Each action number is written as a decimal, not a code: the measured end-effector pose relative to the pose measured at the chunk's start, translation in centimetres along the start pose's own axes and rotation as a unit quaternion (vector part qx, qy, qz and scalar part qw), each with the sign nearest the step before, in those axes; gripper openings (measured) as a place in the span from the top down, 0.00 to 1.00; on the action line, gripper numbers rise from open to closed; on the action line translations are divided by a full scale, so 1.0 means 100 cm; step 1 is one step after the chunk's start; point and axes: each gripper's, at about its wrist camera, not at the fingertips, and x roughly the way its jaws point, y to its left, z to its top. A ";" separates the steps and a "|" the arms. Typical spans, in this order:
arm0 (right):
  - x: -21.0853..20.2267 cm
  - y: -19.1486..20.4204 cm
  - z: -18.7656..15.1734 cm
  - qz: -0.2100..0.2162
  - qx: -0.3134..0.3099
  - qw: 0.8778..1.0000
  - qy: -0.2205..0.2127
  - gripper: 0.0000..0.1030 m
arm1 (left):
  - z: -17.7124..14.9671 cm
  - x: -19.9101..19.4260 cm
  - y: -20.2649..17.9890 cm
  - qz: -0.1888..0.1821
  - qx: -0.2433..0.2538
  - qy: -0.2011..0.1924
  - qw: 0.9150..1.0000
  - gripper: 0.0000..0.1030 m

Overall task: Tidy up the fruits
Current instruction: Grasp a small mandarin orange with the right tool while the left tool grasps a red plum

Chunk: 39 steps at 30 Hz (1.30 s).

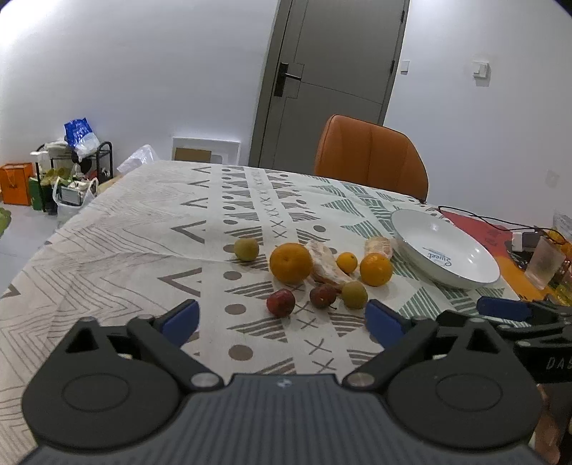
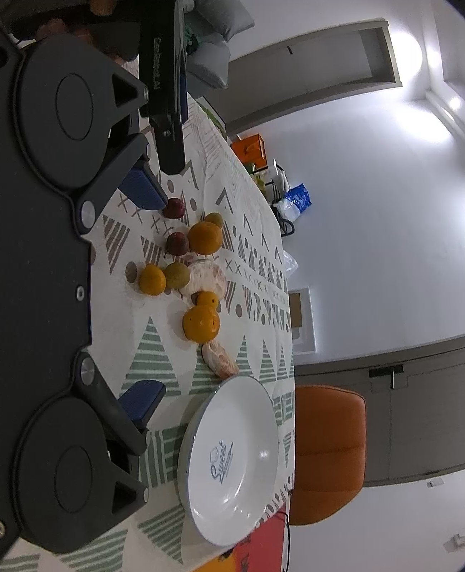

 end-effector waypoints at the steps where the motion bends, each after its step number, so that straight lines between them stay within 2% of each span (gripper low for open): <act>1: 0.003 0.000 0.000 0.004 0.001 1.000 0.002 0.03 | 0.000 0.003 0.001 -0.002 -0.002 0.002 1.000 0.13; 9: 0.031 0.006 0.001 0.015 -0.001 1.000 0.028 0.20 | 0.003 0.026 0.005 -0.003 -0.001 0.017 1.000 0.23; 13: 0.046 0.006 0.002 0.013 0.003 0.999 0.035 0.24 | 0.004 0.039 0.005 -0.005 0.004 0.032 0.999 0.30; 21: 0.067 0.001 0.003 0.023 0.013 0.998 0.056 0.34 | 0.005 0.060 0.008 0.004 -0.005 0.058 0.998 0.35; 24: 0.073 0.001 0.002 0.022 0.004 0.998 0.060 0.44 | 0.005 0.063 0.004 0.009 0.007 0.059 0.998 0.35; 26: 0.076 0.001 0.002 0.018 -0.006 0.998 0.058 0.58 | 0.006 0.066 0.002 0.011 0.011 0.058 0.998 0.35; 27: 0.076 0.000 0.003 0.014 -0.006 0.998 0.059 0.73 | 0.006 0.068 0.001 0.013 0.012 0.058 0.998 0.35; 28: 0.077 -0.003 0.005 0.017 -0.001 0.998 0.062 0.77 | 0.006 0.069 0.001 0.014 0.013 0.058 0.998 0.36; 30: 0.076 -0.011 0.007 0.029 0.016 0.997 0.065 0.77 | 0.007 0.069 0.000 0.015 0.015 0.058 0.998 0.42; 32: 0.074 -0.016 0.008 0.034 0.022 0.997 0.060 0.77 | 0.007 0.070 -0.001 0.017 0.017 0.057 0.998 0.57; 33: 0.073 -0.018 0.008 0.036 0.023 0.997 0.058 0.77 | 0.007 0.070 -0.001 0.017 0.016 0.056 0.998 0.61; 34: 0.071 -0.020 0.008 0.039 0.026 0.997 0.055 0.77 | 0.007 0.070 -0.001 0.018 0.015 0.056 0.998 0.73; 35: 0.070 -0.021 0.008 0.040 0.028 0.997 0.054 0.77 | 0.008 0.070 -0.001 0.017 0.012 0.057 0.998 0.78; 39: 0.065 -0.024 0.008 0.048 0.029 0.997 0.046 0.78 | 0.011 0.067 -0.004 0.010 0.013 0.055 0.998 0.78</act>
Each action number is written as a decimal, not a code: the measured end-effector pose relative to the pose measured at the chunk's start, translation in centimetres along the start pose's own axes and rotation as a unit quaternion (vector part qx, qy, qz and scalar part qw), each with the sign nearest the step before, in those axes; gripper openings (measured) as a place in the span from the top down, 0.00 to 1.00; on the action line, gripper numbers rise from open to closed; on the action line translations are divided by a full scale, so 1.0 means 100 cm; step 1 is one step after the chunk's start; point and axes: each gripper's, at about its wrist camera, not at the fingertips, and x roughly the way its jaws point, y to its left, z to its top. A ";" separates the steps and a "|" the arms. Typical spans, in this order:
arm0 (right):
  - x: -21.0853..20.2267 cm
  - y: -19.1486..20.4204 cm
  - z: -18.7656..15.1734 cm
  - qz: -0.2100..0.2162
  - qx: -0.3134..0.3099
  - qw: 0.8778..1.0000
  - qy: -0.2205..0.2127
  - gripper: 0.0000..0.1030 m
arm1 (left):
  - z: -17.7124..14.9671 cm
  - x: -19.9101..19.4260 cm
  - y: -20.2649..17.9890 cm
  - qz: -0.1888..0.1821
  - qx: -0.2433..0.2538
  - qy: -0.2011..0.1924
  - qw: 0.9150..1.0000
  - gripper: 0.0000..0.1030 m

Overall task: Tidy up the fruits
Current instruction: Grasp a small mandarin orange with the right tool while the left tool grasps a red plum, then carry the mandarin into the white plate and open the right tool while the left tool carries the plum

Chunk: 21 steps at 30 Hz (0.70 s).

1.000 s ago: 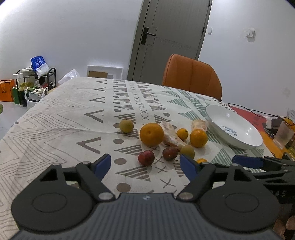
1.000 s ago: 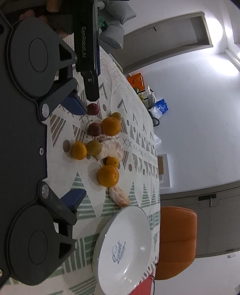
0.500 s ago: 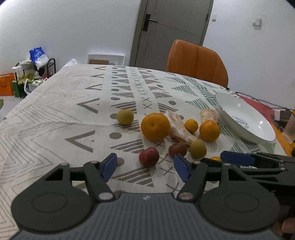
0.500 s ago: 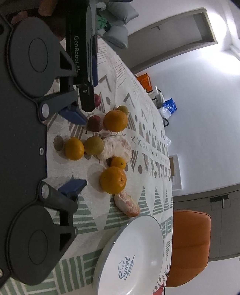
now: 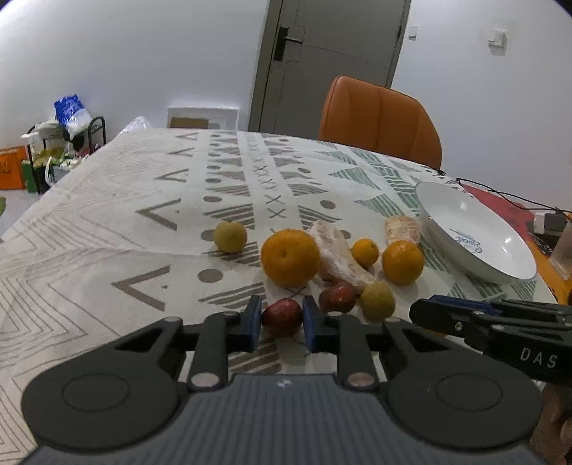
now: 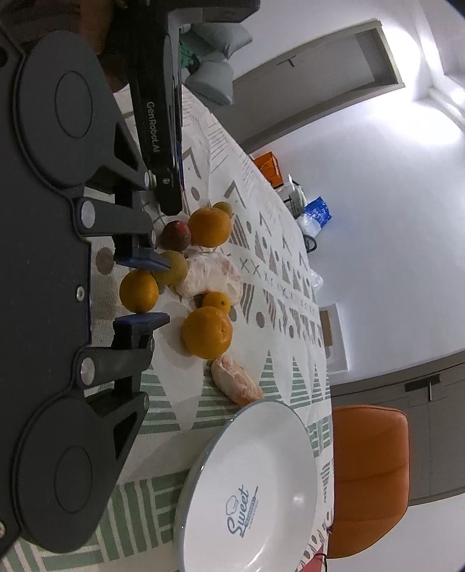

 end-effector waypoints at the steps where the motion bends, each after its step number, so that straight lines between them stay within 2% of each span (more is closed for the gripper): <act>1: -0.001 -0.001 0.000 0.002 0.001 1.000 -0.001 0.77 | 0.000 -0.002 -0.002 0.001 0.003 -0.002 1.000 0.78; 11: -0.014 -0.004 0.003 0.011 0.004 1.000 -0.020 0.78 | 0.006 -0.014 -0.011 -0.006 0.012 -0.018 1.000 0.78; 21: -0.029 -0.018 0.017 -0.016 0.006 0.999 -0.051 0.78 | 0.022 -0.015 -0.034 -0.023 0.034 -0.038 0.998 0.78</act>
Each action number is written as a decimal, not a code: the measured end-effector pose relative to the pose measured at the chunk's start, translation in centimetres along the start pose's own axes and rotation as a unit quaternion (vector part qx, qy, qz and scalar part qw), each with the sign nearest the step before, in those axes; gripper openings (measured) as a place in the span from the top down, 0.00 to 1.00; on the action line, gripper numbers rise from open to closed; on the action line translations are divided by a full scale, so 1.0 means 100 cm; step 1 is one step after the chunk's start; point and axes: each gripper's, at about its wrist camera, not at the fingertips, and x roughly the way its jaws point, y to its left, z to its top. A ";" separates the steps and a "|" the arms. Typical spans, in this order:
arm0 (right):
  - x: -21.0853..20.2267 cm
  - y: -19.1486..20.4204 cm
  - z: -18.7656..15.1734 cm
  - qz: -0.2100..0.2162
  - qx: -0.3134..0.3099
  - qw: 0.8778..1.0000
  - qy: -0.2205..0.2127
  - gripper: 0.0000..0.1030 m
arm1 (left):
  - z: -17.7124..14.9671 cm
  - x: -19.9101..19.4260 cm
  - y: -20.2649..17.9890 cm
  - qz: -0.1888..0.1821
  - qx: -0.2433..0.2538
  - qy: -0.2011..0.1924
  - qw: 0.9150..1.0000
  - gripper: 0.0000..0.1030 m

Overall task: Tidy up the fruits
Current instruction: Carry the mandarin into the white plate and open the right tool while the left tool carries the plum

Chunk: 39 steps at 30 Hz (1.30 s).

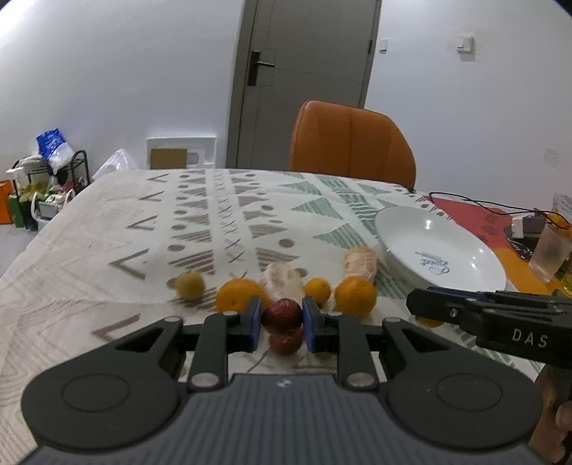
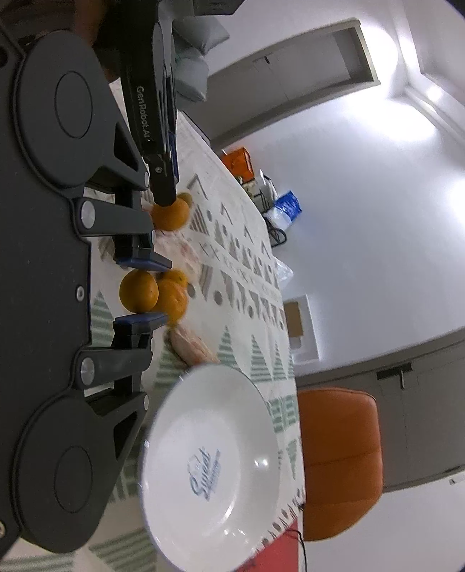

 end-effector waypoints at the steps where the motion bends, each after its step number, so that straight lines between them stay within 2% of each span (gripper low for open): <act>1: -0.001 -0.002 0.002 -0.005 0.000 1.000 -0.003 0.78 | 0.002 0.002 -0.003 -0.002 0.002 -0.002 1.000 0.78; 17: -0.027 -0.042 0.016 -0.064 0.019 0.997 -0.047 0.77 | 0.016 0.018 -0.052 -0.034 0.036 -0.009 0.999 0.78; 35: -0.042 -0.081 0.010 -0.131 0.038 0.989 -0.064 0.77 | 0.023 0.034 -0.093 -0.064 0.063 -0.011 0.996 0.78; 39: -0.044 -0.089 0.007 -0.139 0.050 0.987 -0.070 0.74 | 0.026 0.040 -0.100 -0.070 0.066 -0.009 0.995 0.78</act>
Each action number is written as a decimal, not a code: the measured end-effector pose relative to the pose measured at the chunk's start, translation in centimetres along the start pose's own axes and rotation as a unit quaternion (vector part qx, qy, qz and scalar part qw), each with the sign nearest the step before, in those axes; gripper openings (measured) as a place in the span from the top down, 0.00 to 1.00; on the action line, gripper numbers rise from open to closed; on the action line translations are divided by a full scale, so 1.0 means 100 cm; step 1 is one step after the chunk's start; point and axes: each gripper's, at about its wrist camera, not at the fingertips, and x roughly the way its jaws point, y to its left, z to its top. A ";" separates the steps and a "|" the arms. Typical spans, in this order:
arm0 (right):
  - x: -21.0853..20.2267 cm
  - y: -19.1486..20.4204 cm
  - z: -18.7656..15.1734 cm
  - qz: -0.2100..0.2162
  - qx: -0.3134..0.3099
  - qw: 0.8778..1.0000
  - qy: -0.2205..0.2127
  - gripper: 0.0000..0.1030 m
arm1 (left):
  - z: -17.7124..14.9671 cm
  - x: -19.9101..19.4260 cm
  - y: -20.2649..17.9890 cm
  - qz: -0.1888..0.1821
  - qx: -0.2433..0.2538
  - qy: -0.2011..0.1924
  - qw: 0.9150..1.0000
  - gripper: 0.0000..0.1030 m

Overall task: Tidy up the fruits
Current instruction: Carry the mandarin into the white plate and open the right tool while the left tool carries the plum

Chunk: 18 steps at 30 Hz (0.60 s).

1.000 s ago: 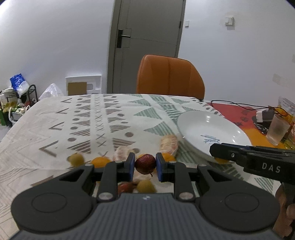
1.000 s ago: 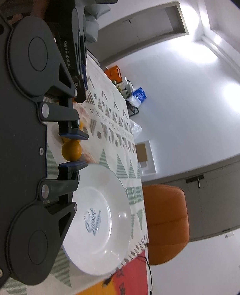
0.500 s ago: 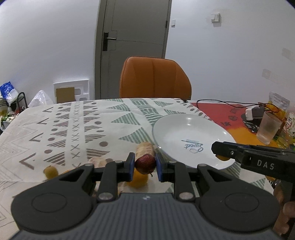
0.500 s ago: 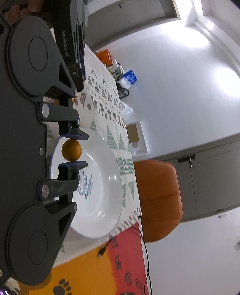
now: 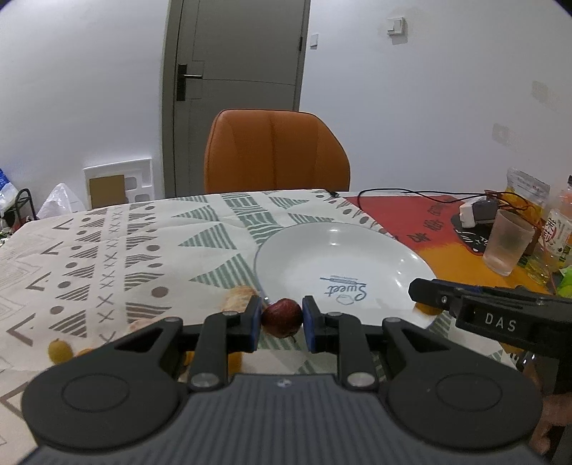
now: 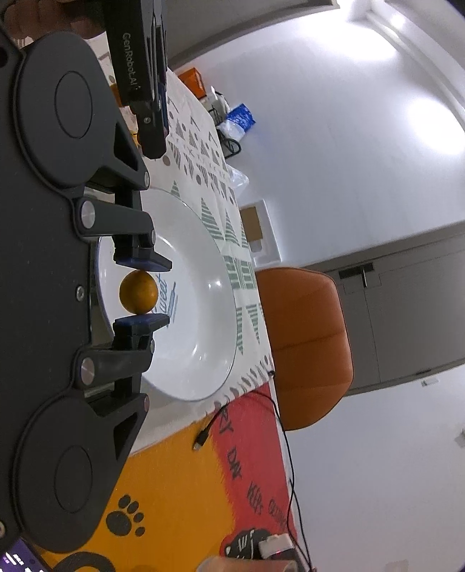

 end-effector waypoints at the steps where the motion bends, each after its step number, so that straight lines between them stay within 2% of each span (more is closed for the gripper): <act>1: -0.001 -0.002 0.000 0.000 0.002 1.000 -0.003 0.73 | 0.001 0.002 -0.001 -0.002 0.001 0.000 1.000 0.78; 11: -0.014 -0.013 -0.006 -0.007 0.019 1.000 -0.005 0.71 | 0.007 0.015 -0.016 -0.013 0.010 0.002 1.000 0.78; 18: -0.023 -0.016 -0.010 -0.004 0.030 0.999 -0.011 0.58 | 0.016 0.024 -0.028 -0.022 0.021 -0.001 1.000 0.78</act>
